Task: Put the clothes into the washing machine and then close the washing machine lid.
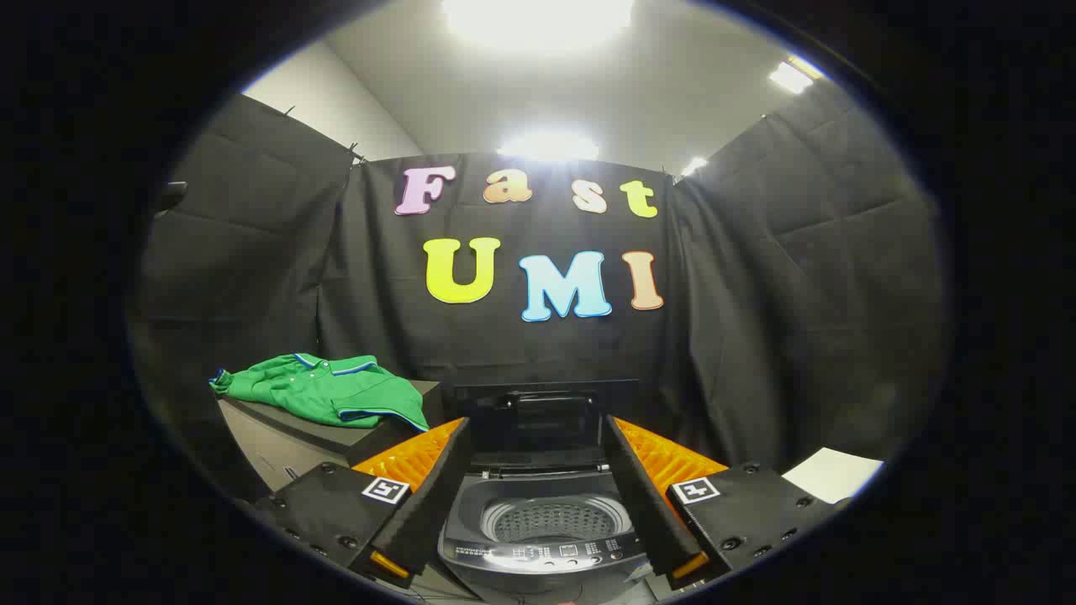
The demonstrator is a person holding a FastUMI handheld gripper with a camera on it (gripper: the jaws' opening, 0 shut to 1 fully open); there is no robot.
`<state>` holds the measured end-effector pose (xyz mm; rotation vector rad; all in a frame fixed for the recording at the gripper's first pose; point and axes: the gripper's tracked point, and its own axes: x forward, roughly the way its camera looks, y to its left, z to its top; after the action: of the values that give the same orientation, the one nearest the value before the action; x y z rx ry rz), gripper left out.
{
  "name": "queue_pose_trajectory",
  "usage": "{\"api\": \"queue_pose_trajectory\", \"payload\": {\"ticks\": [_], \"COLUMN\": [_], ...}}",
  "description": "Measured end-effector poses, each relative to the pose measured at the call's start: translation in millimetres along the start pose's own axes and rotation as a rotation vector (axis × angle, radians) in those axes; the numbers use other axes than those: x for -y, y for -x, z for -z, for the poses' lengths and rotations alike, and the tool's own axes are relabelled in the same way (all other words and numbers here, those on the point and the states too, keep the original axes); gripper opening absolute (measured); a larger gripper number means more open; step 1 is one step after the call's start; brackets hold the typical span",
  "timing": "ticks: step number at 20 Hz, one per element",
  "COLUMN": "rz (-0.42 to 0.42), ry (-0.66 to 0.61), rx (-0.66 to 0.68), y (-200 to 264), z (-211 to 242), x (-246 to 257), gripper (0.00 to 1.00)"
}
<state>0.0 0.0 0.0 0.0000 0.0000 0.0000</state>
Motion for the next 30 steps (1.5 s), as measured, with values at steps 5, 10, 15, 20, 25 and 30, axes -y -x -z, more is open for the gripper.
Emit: {"api": "queue_pose_trajectory", "payload": {"ticks": [5,10,15,20,25,30], "rz": [-0.007,-0.024,-0.036,-0.054,-0.082,-0.153], "ry": [-0.007,-0.009,-0.011,-0.012,-0.015,-0.048], "rx": [-0.001,-0.011,-0.027,-0.036,-0.039,-0.064], "y": [-0.7,-2.9,-2.7,-1.2,2.8,4.9], "z": [0.1,1.8,5.7,9.8,10.8,8.4], "x": [5.7,9.1,14.4,19.0,24.3,13.4], "gripper": [0.97,0.97,0.97,0.97,0.97,0.97]}}
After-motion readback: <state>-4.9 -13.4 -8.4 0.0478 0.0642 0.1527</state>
